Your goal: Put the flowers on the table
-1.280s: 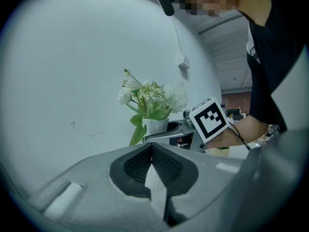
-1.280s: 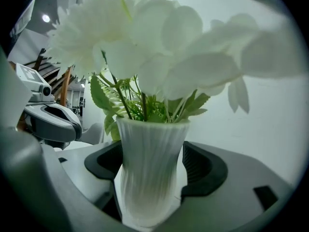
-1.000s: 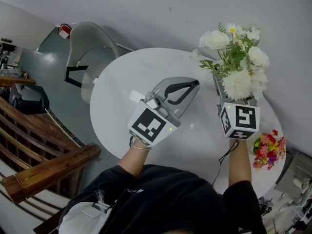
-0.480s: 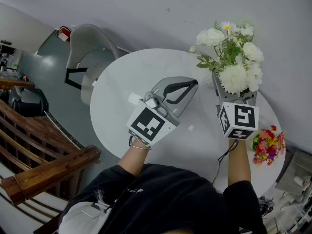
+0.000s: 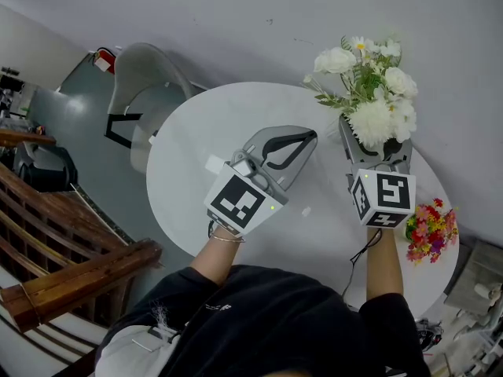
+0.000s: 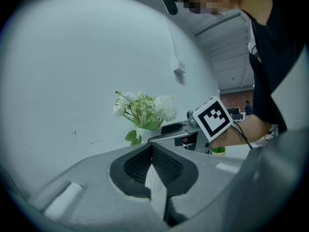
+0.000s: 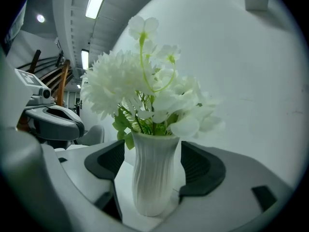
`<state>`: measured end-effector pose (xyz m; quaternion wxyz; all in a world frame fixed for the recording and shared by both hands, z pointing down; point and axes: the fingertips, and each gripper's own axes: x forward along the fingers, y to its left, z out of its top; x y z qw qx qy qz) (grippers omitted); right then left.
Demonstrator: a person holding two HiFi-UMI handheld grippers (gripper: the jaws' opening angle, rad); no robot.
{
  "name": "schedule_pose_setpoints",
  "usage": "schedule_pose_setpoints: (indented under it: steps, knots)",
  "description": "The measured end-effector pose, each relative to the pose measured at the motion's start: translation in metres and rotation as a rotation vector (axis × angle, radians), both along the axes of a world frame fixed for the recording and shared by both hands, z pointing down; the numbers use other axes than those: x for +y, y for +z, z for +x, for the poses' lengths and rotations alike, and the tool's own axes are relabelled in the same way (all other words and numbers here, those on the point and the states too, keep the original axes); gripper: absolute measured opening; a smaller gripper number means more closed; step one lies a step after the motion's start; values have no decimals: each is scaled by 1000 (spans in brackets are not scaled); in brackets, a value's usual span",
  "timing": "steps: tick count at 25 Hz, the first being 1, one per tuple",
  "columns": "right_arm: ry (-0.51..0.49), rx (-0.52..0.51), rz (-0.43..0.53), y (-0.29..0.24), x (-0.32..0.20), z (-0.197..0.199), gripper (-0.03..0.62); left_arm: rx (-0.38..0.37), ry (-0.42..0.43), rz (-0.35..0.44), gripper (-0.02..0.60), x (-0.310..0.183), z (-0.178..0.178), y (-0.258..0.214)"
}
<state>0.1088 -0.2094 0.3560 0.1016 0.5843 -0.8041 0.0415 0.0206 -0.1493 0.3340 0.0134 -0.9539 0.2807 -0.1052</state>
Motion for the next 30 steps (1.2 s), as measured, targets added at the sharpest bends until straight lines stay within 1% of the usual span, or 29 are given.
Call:
schedule_pose_setpoints:
  steps: [4, 10, 18, 30]
  knots:
    - [0, 0, 5, -5, 5, 1, 371, 2, 1, 6, -2, 3, 0, -4]
    - [31, -5, 12, -8, 13, 9, 371, 5, 6, 19, -2, 9, 1, -9]
    - [25, -13, 24, -15, 25, 6, 368, 6, 9, 31, -2, 16, 1, -16]
    - [57, -10, 43, -22, 38, 7, 301, 6, 6, 41, -2, 25, -2, -22]
